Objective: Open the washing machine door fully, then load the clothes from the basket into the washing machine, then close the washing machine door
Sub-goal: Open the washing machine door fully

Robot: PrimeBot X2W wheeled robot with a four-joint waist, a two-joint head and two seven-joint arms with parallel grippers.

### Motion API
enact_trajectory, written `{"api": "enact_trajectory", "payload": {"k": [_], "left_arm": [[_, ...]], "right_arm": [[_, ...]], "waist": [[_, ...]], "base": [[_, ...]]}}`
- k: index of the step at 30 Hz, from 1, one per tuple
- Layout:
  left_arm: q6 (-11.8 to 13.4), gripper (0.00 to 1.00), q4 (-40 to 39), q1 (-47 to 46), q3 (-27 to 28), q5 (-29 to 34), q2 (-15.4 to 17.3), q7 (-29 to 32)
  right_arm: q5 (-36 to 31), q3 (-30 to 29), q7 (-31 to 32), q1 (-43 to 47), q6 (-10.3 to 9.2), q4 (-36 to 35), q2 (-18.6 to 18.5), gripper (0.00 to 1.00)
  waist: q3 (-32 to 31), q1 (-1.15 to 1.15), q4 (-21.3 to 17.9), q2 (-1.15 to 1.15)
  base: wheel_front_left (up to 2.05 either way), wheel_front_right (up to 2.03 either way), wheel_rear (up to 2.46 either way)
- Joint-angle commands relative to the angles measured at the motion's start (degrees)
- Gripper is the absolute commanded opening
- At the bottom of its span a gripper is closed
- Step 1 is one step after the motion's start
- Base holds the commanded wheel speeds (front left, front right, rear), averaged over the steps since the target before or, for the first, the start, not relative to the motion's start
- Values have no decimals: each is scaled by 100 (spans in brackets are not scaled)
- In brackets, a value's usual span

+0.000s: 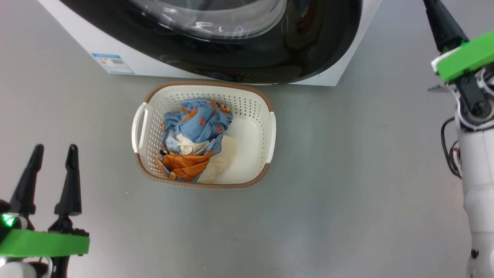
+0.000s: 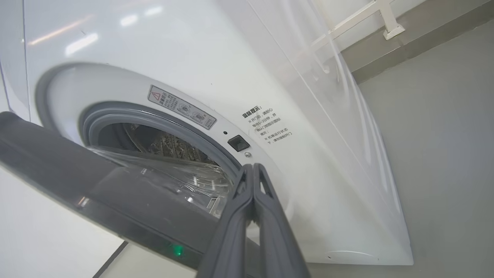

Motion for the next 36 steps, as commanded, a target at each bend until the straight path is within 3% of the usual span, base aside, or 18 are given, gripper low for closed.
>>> {"api": "enact_trajectory", "payload": {"k": [1,10,23,36], "left_arm": [[-18,100,-142,-202,209,-79,252,-54],[-18,100,-111,-296,160,-136,253,-54],[-18,100,-50,-336,132,-192,193,-54],[-18,100,20,-296,81,-191,117,-54]], "right_arm": [[206,-2,211,-315,16,17,74,0],[933,-346,1276,-1134,16,763,288,0],[964,-643,2392,-1873,16,1472,446,0],[766,-757,3219,-1799,16,1196,641,0]], "waist": [[95,0,68,0],[228,0,181,0],[275,0,304,0],[190,0,389,0]], "base": [[0,0,0],[0,0,0],[0,0,0],[0,0,0]]}}
